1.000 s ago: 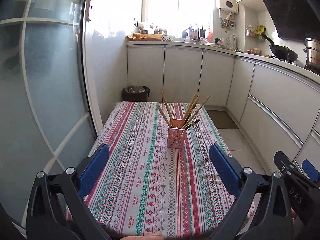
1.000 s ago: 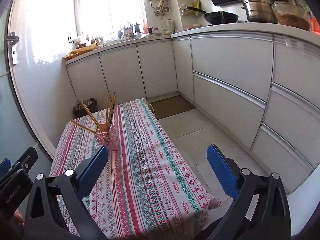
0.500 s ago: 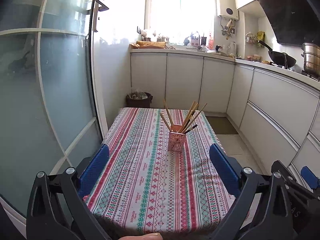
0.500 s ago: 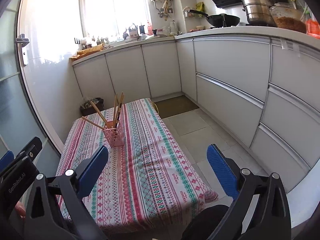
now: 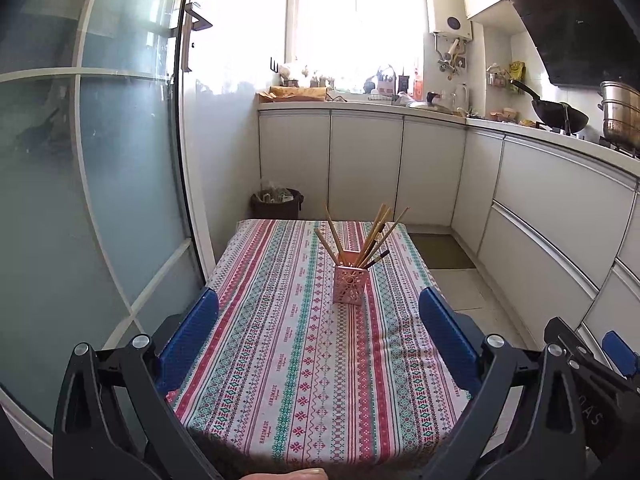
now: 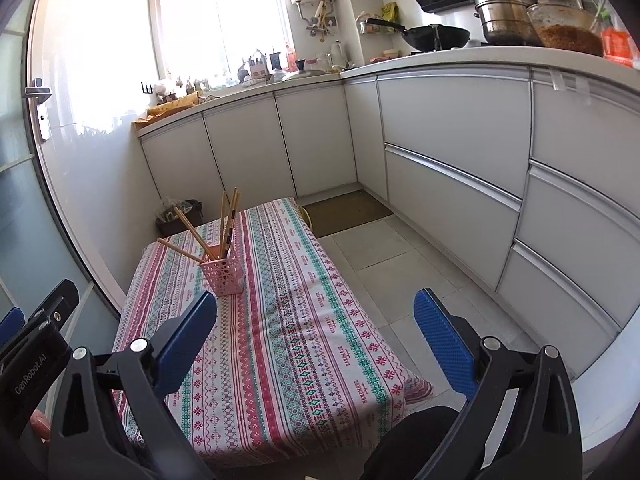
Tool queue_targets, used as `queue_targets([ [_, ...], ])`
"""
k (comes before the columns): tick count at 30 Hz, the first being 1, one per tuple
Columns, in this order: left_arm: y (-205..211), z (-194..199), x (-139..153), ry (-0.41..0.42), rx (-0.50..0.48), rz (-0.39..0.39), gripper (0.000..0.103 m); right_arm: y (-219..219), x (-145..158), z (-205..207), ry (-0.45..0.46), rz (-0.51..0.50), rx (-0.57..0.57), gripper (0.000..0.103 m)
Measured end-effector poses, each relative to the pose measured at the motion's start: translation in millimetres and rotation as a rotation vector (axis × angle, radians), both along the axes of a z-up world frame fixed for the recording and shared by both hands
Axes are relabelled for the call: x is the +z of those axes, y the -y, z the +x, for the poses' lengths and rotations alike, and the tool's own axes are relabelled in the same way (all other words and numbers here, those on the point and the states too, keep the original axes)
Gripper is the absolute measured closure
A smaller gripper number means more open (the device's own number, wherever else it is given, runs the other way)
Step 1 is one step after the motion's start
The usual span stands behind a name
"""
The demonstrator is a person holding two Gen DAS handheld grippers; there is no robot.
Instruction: Organize utensils
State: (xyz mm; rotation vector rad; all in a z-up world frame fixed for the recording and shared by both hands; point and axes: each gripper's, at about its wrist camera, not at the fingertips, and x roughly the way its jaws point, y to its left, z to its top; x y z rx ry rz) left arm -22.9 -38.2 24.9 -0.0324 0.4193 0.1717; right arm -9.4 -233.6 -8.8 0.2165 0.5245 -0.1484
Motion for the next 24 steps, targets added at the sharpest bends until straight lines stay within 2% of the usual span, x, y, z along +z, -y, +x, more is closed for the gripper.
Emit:
queue_targets([
  [24,-1.4,4.6,-2.3,-0.017,0.003,-0.005,0.007,-1.0,-0.9,1.2,-0.013,0.011,0.002,0.007],
])
